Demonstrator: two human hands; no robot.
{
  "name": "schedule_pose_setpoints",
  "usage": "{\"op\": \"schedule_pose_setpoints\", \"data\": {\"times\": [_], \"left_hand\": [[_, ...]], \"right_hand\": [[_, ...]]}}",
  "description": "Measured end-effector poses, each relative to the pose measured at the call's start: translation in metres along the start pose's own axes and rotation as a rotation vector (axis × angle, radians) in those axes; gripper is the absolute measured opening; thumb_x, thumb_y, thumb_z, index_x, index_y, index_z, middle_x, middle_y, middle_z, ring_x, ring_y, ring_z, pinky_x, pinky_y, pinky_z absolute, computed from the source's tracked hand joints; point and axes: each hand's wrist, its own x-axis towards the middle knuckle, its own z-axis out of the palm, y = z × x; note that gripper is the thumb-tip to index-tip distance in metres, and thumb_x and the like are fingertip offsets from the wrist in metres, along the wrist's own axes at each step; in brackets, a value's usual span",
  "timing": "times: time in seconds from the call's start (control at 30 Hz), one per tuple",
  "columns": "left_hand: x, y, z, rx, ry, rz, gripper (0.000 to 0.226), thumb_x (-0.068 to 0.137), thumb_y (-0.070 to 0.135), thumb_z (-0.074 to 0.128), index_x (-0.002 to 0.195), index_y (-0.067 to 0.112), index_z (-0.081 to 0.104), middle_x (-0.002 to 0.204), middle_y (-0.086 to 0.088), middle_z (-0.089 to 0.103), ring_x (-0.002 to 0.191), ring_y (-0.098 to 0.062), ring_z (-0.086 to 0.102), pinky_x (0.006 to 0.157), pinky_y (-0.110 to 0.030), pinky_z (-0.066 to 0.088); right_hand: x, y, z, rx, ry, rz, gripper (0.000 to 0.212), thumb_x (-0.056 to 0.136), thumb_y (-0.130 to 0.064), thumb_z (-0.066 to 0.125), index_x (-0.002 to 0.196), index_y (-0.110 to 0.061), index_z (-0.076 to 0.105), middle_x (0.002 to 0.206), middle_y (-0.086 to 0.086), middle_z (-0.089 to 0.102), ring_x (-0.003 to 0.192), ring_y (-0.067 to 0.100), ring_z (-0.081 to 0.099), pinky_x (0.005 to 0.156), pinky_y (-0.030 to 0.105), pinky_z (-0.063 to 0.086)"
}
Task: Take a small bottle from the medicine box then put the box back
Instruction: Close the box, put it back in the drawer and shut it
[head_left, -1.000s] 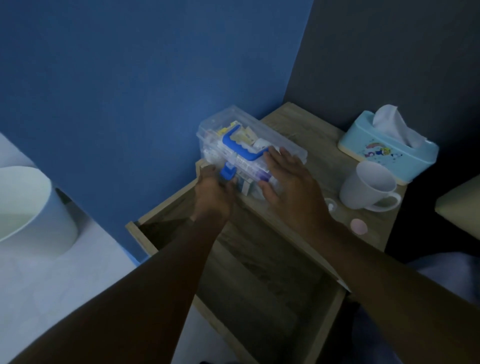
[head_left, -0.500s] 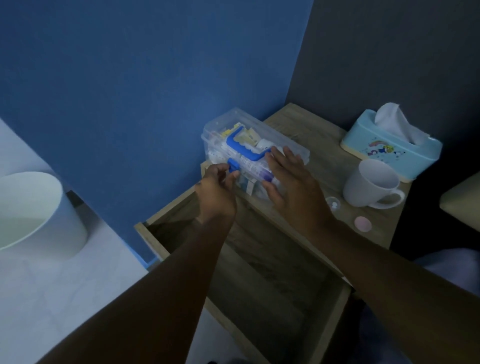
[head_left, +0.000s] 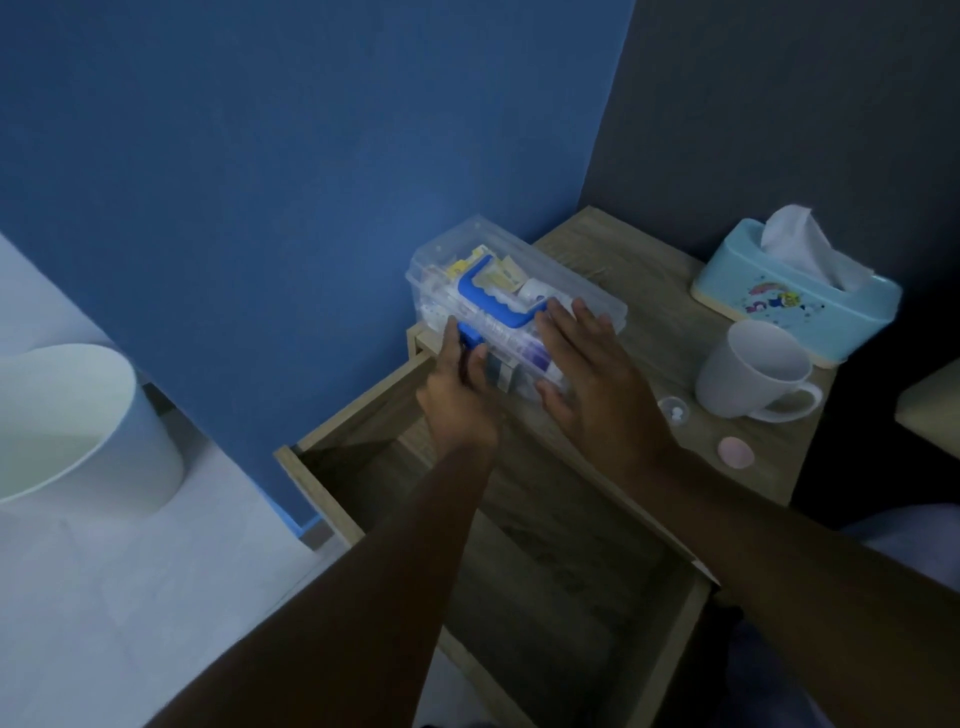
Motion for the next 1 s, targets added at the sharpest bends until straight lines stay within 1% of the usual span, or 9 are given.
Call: {"op": "schedule_pose_setpoints", "data": {"times": [0.13,0.2,0.27,0.47,0.67,0.73,0.83,0.93,1.0], "left_hand": [[0.000,0.009,0.002,0.095,-0.011,0.010,0.049,0.102,0.027,0.041,0.151,0.025,0.032,0.098,0.014,0.059,0.085,0.014,0.059,0.078,-0.011,0.053],[-0.004,0.013,0.007,0.189,-0.010,0.053,0.054,0.101,0.015,0.039,0.153,0.020,0.027,0.123,-0.009,0.063,0.105,-0.014,0.065,0.095,-0.032,0.049],[-0.010,0.013,0.011,0.262,-0.068,0.108,0.062,0.098,0.005,0.039,0.155,0.012,0.016,0.149,-0.020,0.042,0.133,-0.034,0.046,0.108,-0.042,0.038],[-0.007,0.006,-0.006,0.322,-0.332,0.205,0.093,0.092,0.008,0.058,0.154,0.011,-0.011,0.165,-0.009,0.000,0.151,-0.023,0.013,0.121,-0.037,0.022],[-0.023,0.011,0.003,0.274,-0.351,0.156,0.077,0.092,-0.002,0.043,0.152,-0.003,-0.005,0.158,-0.031,0.009,0.145,-0.047,0.017,0.116,-0.057,0.022],[-0.022,0.009,-0.002,0.202,-0.384,0.165,0.079,0.092,-0.004,0.044,0.152,-0.003,-0.008,0.160,-0.027,0.010,0.148,-0.039,0.019,0.119,-0.048,0.024],[-0.017,0.006,-0.019,0.035,-0.536,0.156,0.089,0.095,0.007,0.048,0.153,0.017,-0.019,0.152,0.009,0.030,0.131,0.012,0.040,0.097,-0.005,0.041],[-0.003,0.006,-0.032,0.060,-0.466,0.103,0.081,0.098,0.017,0.047,0.155,0.031,-0.008,0.148,0.008,0.041,0.120,-0.002,0.055,0.078,-0.005,0.051],[0.013,0.014,-0.036,0.061,-0.329,0.073,0.070,0.098,0.016,0.048,0.155,0.029,0.011,0.141,0.004,0.050,0.113,-0.011,0.060,0.081,-0.016,0.055]], "right_hand": [[0.001,0.001,0.000,0.018,0.010,0.001,0.061,0.093,-0.024,0.064,0.147,-0.008,0.041,0.157,0.013,0.039,0.148,0.028,0.031,0.120,0.050,0.030],[0.001,0.001,0.000,0.031,-0.001,0.008,0.062,0.093,-0.024,0.065,0.148,-0.008,0.041,0.157,0.012,0.038,0.148,0.028,0.031,0.119,0.050,0.030],[0.001,0.001,0.000,0.045,-0.011,0.015,0.062,0.093,-0.024,0.065,0.148,-0.009,0.041,0.157,0.012,0.038,0.148,0.026,0.030,0.120,0.050,0.030],[0.003,0.000,-0.001,0.077,-0.010,0.027,0.062,0.092,-0.023,0.066,0.148,-0.012,0.041,0.157,0.010,0.039,0.148,0.025,0.031,0.120,0.049,0.029],[0.002,0.001,-0.002,0.097,-0.014,0.022,0.062,0.091,-0.020,0.067,0.147,-0.012,0.042,0.157,0.011,0.039,0.148,0.025,0.031,0.120,0.050,0.029],[0.002,0.001,-0.003,0.114,-0.022,0.033,0.061,0.092,-0.021,0.065,0.148,-0.013,0.041,0.158,0.009,0.038,0.149,0.024,0.029,0.121,0.049,0.028],[0.003,-0.002,-0.005,0.152,-0.025,0.049,0.059,0.093,-0.026,0.063,0.147,-0.013,0.043,0.157,0.008,0.039,0.149,0.022,0.029,0.121,0.048,0.028],[0.007,-0.010,-0.010,0.236,0.000,0.117,0.059,0.093,-0.041,0.058,0.144,-0.013,0.047,0.153,0.007,0.046,0.145,0.020,0.036,0.118,0.047,0.034],[0.011,-0.014,-0.015,0.329,0.056,0.226,0.058,0.093,-0.046,0.055,0.143,-0.016,0.046,0.145,0.005,0.052,0.136,0.018,0.047,0.108,0.043,0.046]]}}
